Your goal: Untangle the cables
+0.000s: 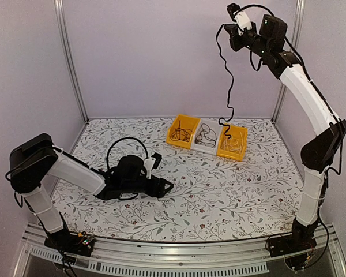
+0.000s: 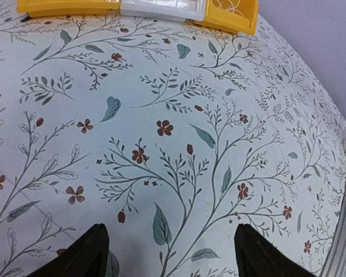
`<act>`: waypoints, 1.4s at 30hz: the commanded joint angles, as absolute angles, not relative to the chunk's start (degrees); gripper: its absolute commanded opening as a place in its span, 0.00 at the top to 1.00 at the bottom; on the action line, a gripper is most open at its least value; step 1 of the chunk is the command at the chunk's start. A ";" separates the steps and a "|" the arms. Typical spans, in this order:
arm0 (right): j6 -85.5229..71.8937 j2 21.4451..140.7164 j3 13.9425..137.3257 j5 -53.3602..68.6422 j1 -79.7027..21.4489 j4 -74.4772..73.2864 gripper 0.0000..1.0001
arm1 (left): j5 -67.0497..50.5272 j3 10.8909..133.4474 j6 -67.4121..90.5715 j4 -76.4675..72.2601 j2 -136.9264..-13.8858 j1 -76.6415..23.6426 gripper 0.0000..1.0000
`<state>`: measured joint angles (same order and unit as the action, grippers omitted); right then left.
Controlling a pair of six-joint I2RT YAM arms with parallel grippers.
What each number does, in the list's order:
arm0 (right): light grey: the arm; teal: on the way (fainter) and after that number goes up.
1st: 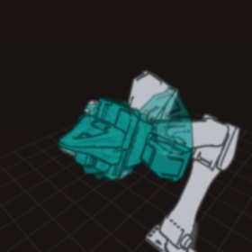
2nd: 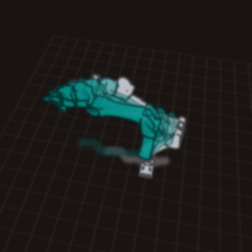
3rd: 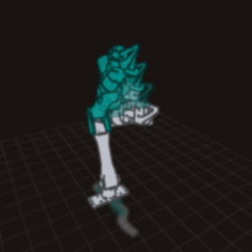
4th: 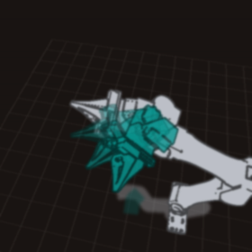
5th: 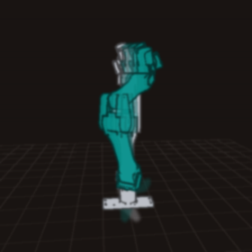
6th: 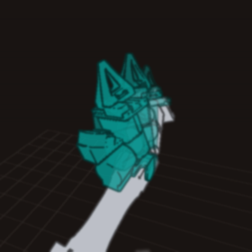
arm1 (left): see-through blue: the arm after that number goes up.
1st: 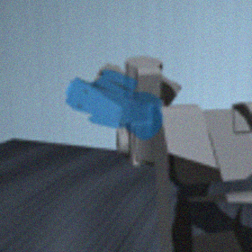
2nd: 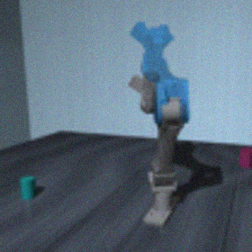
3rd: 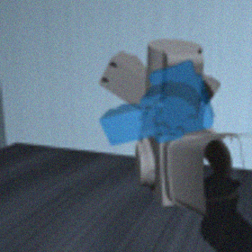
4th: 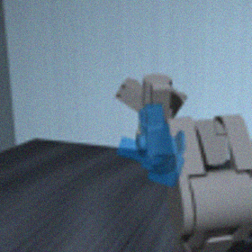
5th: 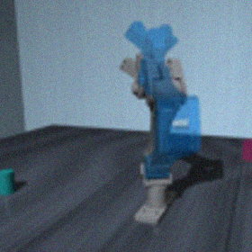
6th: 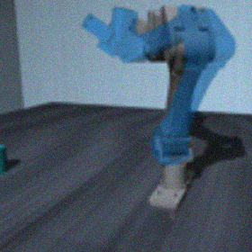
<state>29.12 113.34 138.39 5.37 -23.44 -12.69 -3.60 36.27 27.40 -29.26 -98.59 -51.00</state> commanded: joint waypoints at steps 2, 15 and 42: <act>25.76 116.94 135.49 7.36 -21.72 -15.41 1.00 | -2.95 36.71 26.50 -27.37 -96.80 -51.90 0.22; 24.40 111.99 141.12 9.10 -22.33 -11.68 1.00 | -2.13 35.55 27.73 -26.86 -96.45 -52.34 0.22; 25.99 116.39 141.46 8.30 -22.64 -10.94 1.00 | -2.02 36.38 27.53 -24.35 -95.72 -53.04 0.22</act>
<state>26.26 113.01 142.10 8.69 -22.55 -10.66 -2.52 36.69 27.49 -24.95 -97.82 -52.18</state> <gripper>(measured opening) 0.022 0.783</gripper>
